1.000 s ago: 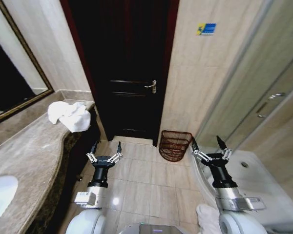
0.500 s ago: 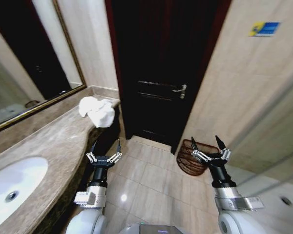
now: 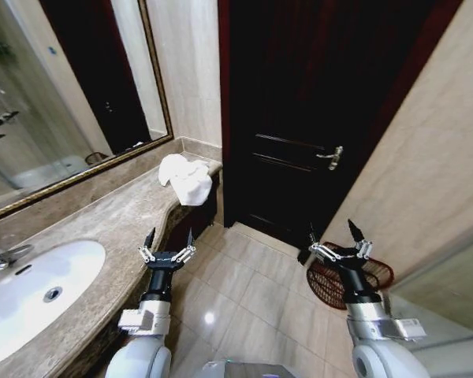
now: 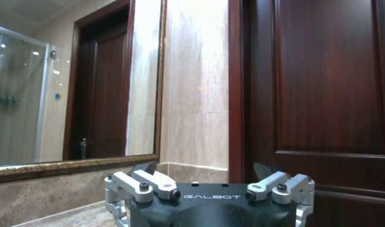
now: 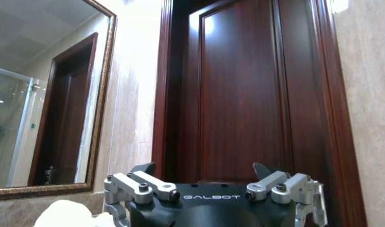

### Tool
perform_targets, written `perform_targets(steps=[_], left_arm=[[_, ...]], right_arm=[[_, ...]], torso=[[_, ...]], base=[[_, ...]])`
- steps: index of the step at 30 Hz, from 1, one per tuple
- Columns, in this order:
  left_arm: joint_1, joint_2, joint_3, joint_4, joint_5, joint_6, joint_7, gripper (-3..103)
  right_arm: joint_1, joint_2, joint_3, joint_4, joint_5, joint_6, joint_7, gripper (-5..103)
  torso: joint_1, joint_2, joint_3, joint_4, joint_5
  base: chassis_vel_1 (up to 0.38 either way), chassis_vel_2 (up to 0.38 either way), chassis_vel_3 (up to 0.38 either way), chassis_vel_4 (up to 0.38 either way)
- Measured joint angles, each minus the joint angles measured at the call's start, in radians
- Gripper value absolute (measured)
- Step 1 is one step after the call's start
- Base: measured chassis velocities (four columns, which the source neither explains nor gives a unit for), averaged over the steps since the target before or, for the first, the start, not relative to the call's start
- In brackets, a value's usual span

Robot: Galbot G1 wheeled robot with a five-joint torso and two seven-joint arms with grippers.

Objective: Discard the used towel into the hamper.

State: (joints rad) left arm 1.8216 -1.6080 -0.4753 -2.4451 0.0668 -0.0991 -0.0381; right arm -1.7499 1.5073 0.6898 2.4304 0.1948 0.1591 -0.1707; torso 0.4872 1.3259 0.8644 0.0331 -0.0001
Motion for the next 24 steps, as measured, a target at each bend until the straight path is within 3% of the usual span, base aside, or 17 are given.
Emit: perform_targets(steps=[14, 24], left_arm=[[-0.010, 0.000, -0.015, 0.011, 0.012, 0.005, -0.028, 103], [-0.015, 0.000, -0.022, 0.023, 0.035, 0.008, -0.043, 99]], right_arm=[[0.007, 0.002, -0.005, -0.013, 0.000, 0.006, -0.012, 100], [0.009, 0.004, -0.008, -0.020, -0.004, 0.006, -0.006, 100]], torso=[[0.000, 0.000, 0.000, 0.0002, 0.0002], [0.000, 0.000, 0.000, 0.0001, -0.0003]], base=[[-0.110, 0.113, 0.116, -0.110], [-0.164, 0.172, 0.156, -0.170]])
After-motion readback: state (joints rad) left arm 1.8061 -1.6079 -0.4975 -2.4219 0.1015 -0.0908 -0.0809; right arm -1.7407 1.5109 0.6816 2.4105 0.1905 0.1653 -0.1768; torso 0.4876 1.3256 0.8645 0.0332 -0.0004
